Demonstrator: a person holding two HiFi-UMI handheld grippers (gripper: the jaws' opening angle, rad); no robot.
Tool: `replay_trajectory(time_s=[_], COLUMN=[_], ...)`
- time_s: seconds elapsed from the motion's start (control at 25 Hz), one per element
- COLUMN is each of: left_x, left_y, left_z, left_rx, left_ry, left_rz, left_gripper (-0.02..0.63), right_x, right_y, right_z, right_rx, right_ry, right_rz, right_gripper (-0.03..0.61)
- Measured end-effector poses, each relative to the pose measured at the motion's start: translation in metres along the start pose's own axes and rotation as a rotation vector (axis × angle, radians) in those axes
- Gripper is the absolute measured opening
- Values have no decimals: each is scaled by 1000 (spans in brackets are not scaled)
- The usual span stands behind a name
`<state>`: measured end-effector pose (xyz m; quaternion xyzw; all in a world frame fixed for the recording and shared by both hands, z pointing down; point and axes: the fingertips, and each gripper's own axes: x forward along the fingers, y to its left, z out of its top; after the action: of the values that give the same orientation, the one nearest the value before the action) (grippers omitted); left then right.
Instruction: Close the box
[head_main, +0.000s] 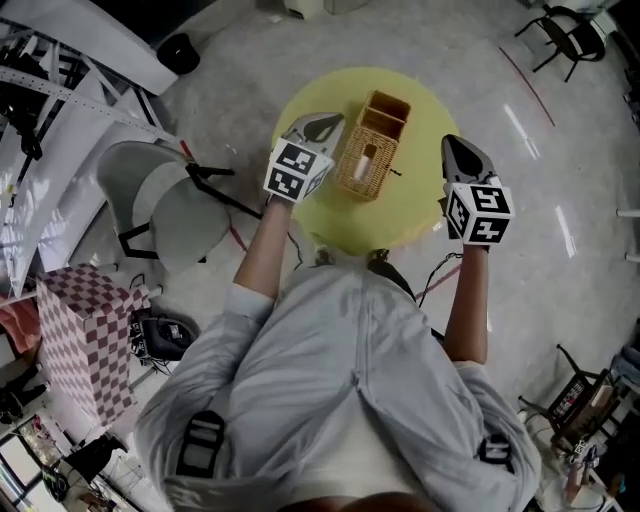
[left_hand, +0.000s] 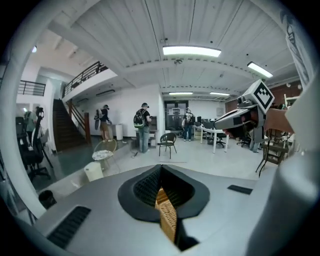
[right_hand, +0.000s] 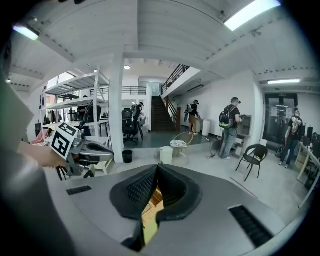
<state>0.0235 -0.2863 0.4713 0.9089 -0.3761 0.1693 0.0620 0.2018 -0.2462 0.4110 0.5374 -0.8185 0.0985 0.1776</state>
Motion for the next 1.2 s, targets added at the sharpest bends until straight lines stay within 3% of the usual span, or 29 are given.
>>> replay_trajectory(time_s=[0.56,0.8,1.2], left_x=[-59,-82,-98], left_y=[39,43,41], left_z=[129,157,186], left_rx=[150,169,238], left_ry=[-162,-231,-260], left_rz=[230,274,311], left_gripper=[29,29,29], right_x=[3,7,9], right_y=[12,17,24], right_z=[118,144,160], right_rx=[-205,-227,-262], right_ry=[-186,-234,-265], right_rz=[115,154,170], right_gripper=[23,23,23])
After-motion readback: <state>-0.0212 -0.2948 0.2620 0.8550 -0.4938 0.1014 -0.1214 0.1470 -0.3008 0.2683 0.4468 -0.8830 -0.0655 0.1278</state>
